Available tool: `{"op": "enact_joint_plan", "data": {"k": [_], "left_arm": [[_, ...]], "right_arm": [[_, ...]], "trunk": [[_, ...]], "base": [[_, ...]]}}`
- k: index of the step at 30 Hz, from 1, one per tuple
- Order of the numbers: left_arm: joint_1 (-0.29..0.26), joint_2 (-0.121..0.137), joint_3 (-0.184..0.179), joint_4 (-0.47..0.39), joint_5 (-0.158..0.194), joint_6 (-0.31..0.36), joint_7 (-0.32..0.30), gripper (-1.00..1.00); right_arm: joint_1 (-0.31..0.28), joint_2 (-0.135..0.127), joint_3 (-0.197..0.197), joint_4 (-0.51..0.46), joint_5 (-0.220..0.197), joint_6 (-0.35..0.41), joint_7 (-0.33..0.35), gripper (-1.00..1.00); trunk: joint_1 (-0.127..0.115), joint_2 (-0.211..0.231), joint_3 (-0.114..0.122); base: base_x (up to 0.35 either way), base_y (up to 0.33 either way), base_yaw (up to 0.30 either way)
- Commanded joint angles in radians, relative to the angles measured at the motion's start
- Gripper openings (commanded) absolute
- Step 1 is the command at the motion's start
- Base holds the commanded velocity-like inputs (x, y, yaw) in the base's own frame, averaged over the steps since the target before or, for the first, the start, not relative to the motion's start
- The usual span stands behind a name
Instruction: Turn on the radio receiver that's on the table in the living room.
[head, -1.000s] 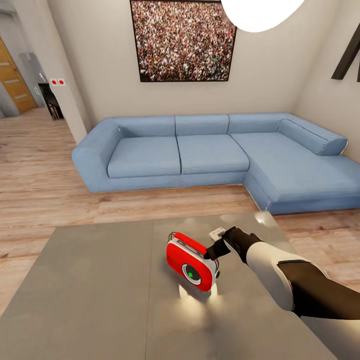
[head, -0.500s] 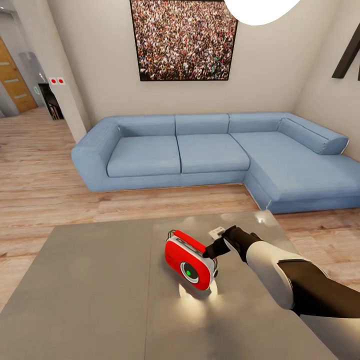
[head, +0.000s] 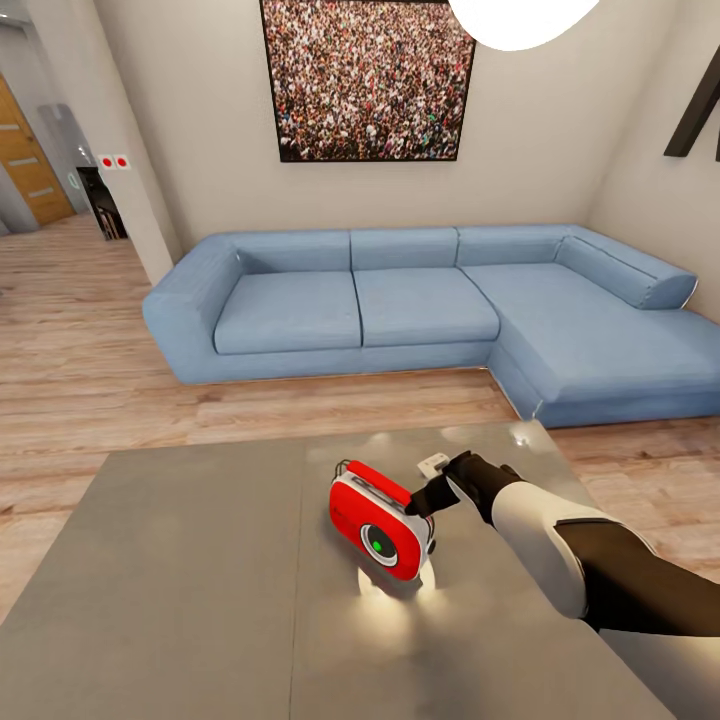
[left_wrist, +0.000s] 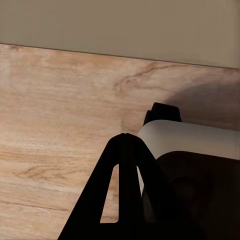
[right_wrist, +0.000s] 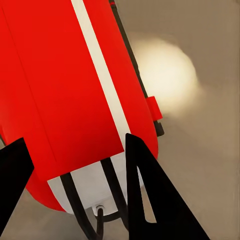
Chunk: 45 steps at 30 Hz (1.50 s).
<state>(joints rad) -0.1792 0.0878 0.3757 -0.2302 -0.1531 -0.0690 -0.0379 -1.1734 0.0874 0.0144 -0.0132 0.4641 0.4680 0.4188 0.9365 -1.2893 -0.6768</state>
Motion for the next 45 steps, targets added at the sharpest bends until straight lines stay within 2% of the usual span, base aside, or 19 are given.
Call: {"op": "enact_joint_plan", "data": {"k": [1, 5, 11, 22, 23, 45], "left_arm": [[0.000, 0.000, 0.000, 0.000, 0.000, 0.000, 0.000, -1.00], [0.000, 0.001, 0.000, 0.000, 0.000, 0.000, 0.000, -1.00], [0.000, 0.000, 0.000, 0.000, 0.000, 0.000, 0.001, -1.00], [0.000, 0.000, 0.000, 0.000, 0.000, 0.000, 0.000, -1.00], [0.000, 0.000, 0.000, 0.000, 0.000, 0.000, 0.001, -1.00], [0.000, 0.001, -0.009, -0.005, -0.002, 0.001, 0.000, -1.00]], "right_arm": [[0.006, 0.000, 0.009, 0.006, 0.007, -0.002, -0.002, -1.00], [0.006, 0.000, 0.009, 0.011, 0.007, -0.002, -0.003, -1.00], [0.006, 0.001, 0.009, 0.012, 0.007, -0.002, -0.003, -1.00], [0.006, 0.001, 0.009, 0.028, 0.008, -0.010, -0.004, -1.00], [0.006, 0.001, 0.009, 0.029, 0.008, -0.011, -0.004, 1.00], [0.006, 0.001, 0.009, 0.031, 0.008, -0.012, -0.005, 1.00]], "trunk": [[0.000, 0.000, 0.000], [0.000, 0.000, 0.000], [0.023, -0.042, -0.019], [0.023, -0.042, -0.019], [0.023, -0.042, -0.019], [0.023, -0.042, -0.019]], "base": [[0.000, 0.000, 0.000], [0.000, 0.000, 0.000], [0.000, 0.000, 0.000], [0.000, 0.000, 0.000], [0.000, 0.000, 0.000], [0.000, 0.000, 0.000]]}}
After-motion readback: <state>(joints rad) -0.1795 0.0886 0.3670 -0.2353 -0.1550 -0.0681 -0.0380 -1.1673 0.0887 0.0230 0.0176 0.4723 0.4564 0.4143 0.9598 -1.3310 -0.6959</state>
